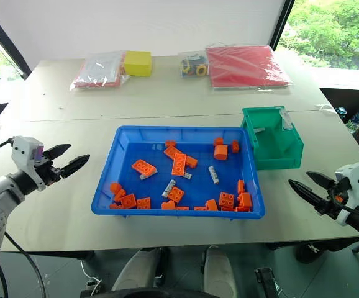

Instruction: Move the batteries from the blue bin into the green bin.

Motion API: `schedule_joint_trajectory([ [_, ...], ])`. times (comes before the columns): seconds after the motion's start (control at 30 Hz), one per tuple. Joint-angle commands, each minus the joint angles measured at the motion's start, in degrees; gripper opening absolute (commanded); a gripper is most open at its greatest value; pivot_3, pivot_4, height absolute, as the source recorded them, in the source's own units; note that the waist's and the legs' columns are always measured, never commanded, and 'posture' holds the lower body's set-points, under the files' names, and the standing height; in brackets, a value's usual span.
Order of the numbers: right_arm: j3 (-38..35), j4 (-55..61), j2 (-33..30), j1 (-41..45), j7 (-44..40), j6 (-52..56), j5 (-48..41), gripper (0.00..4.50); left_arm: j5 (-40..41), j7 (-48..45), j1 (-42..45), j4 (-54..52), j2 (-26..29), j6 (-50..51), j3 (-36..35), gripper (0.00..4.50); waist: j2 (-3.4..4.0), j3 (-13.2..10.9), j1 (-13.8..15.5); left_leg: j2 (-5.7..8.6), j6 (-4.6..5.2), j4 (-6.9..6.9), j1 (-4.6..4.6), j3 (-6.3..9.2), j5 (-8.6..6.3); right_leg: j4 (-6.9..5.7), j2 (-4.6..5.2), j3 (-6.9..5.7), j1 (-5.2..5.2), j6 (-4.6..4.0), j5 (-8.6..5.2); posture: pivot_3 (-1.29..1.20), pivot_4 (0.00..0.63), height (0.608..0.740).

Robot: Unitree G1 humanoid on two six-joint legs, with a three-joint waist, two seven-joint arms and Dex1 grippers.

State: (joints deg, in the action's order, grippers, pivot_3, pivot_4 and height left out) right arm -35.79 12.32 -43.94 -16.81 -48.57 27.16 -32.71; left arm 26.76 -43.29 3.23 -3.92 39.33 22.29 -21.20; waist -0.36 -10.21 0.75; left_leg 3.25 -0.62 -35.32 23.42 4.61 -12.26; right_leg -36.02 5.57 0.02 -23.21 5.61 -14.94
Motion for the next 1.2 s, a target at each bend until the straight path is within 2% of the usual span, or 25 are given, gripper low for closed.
schedule_joint_trajectory([
  [0.03,-1.7,2.3,-0.2,0.0,0.6,-0.6,-0.3,3.06,0.5,-0.3,0.9,-1.5,1.1,0.1,-0.8,3.91,0.0,0.0,0.0,0.0,0.0,0.0,0.0,0.0,0.0,0.0,0.0,0.0,0.0,0.0,0.0,0.0,0.15,0.735],
  [0.53,-2.5,1.6,-3.6,2.1,-0.6,0.3,-0.1,3.06,1.6,-1.3,1.8,-5.0,0.3,2.1,0.8,3.91,0.0,0.0,0.0,0.0,0.0,0.0,0.0,0.0,0.0,-0.01,-0.01,-0.02,0.01,0.0,0.0,0.0,0.15,0.735],
  [0.7,2.1,12.9,-9.1,12.9,3.9,12.5,-7.7,3.06,10.1,-7.1,2.7,-10.2,5.8,10.8,-1.6,3.91,0.07,-0.1,-0.7,-0.03,0.01,-0.05,0.01,-0.07,0.0,-0.07,-0.01,0.0,-0.07,0.0,0.01,0.0,0.15,0.735],
  [0.8,12.3,16.7,-8.6,27.6,13.2,23.3,-11.2,3.06,13.3,-12.9,2.4,-12.9,11.1,12.7,-2.8,3.91,-0.02,-0.1,-1.1,-0.11,0.0,0.03,-0.02,0.0,0.0,-0.06,-0.07,-0.05,-0.08,-0.03,0.0,0.0,0.15,0.735],
  [0.83,16.4,17.6,-6.4,32.9,16.3,26.9,-12.5,3.06,14.0,-14.7,2.3,-13.6,12.9,13.1,-3.0,3.91,-0.03,-0.1,-1.3,-0.12,0.0,0.05,0.04,0.01,0.01,-0.05,-0.06,-0.06,-0.13,-0.04,-0.01,0.0,0.15,0.735],
  [0.9,21.8,18.5,-3.0,39.2,19.8,31.7,-14.0,3.59,15.0,-16.9,2.1,-14.6,15.2,13.6,-3.2,3.91,-0.07,-0.2,-1.4,-0.11,0.0,0.07,0.05,0.01,0.01,-0.03,-0.04,-0.04,-0.16,-0.06,-0.01,0.0,0.15,0.735],
  [0.97,28.3,19.5,-0.2,43.3,21.3,33.0,-12.2,4.44,16.8,-18.7,1.9,-15.4,16.9,15.1,-3.9,4.46,-0.09,-0.2,-1.2,-0.09,0.01,0.11,0.12,0.01,0.01,-0.01,-0.01,-0.04,-0.22,-0.08,-0.02,0.0,0.15,0.735],
  [1.07,37.9,17.5,8.3,49.6,26.5,36.0,-9.3,4.48,15.1,-21.7,0.0,-16.9,19.5,13.2,-4.5,4.49,-0.16,-0.2,-1.4,-0.03,0.01,0.12,0.31,0.02,0.01,0.01,0.03,-0.05,-0.38,-0.08,0.0,0.0,0.15,0.735],
  [1.2,49.3,9.9,18.0,55.6,28.2,37.9,-4.8,4.48,13.0,-23.7,-2.3,-17.7,21.0,11.0,-5.3,4.49,-0.15,-0.2,-1.6,0.0,0.0,0.09,0.56,-0.02,0.02,-0.03,0.03,-0.03,-0.65,-0.08,0.03,0.0,0.15,0.735],
])
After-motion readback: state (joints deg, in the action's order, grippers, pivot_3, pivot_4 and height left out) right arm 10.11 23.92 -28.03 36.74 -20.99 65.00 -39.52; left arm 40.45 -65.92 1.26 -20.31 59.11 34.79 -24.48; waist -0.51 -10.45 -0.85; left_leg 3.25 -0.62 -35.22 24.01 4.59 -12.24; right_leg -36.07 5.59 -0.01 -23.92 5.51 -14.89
